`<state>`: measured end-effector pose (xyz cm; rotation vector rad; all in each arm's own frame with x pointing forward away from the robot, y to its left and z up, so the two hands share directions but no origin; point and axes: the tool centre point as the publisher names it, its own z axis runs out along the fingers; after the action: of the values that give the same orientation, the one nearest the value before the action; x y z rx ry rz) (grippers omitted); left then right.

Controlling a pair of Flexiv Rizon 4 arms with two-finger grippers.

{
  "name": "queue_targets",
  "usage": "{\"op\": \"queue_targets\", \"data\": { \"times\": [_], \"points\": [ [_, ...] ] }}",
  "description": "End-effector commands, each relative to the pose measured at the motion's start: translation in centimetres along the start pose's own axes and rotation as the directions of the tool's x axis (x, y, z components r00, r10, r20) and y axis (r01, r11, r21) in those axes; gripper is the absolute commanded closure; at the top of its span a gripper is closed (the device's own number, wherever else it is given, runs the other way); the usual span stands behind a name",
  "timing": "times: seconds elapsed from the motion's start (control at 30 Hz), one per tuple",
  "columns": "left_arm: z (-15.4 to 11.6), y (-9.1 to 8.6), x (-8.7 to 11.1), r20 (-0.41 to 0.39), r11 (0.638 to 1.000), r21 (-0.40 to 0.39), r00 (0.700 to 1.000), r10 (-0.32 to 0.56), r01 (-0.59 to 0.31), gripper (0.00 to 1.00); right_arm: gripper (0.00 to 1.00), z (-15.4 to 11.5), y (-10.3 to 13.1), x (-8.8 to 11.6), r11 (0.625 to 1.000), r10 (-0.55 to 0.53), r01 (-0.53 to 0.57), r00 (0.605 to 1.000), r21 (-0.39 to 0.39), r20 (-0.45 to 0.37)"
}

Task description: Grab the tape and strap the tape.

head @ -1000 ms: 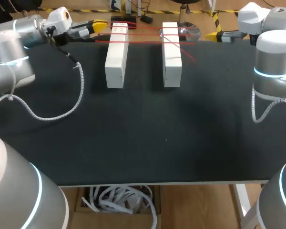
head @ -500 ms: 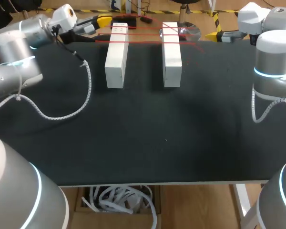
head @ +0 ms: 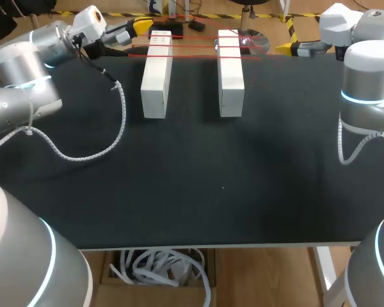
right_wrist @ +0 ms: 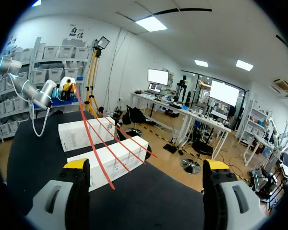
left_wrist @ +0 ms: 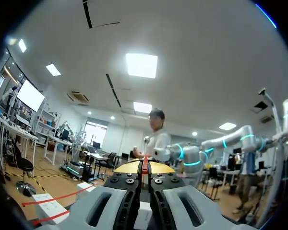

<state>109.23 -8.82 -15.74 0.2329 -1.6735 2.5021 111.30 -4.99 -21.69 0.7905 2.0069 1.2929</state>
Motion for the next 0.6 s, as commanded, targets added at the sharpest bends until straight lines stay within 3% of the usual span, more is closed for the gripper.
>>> {"op": "queue_targets", "data": {
  "times": [0.03, 0.4, 0.6],
  "points": [
    [0.0, 0.1, -0.1, -0.001, 1.0, 0.002, 1.0, 0.001, -0.001, 1.0, 0.0, 0.0, 0.0, 0.0, 1.0, 0.001, -0.001, 1.0, 0.001, -0.001],
    [0.0, 0.1, -0.1, -0.001, 1.0, 0.002, 1.0, 0.001, -0.001, 1.0, 0.0, 0.0, 0.0, 0.0, 1.0, 0.001, -0.001, 1.0, 0.001, -0.001],
    [3.3, 0.5, 0.4, -0.119, 0.997, -0.037, 0.991, 0.062, -0.067, 1.0, 0.0, 0.0, 0.0, 0.0, 1.0, 0.001, -0.001, 1.0, 0.001, -0.001]
  ]
}}
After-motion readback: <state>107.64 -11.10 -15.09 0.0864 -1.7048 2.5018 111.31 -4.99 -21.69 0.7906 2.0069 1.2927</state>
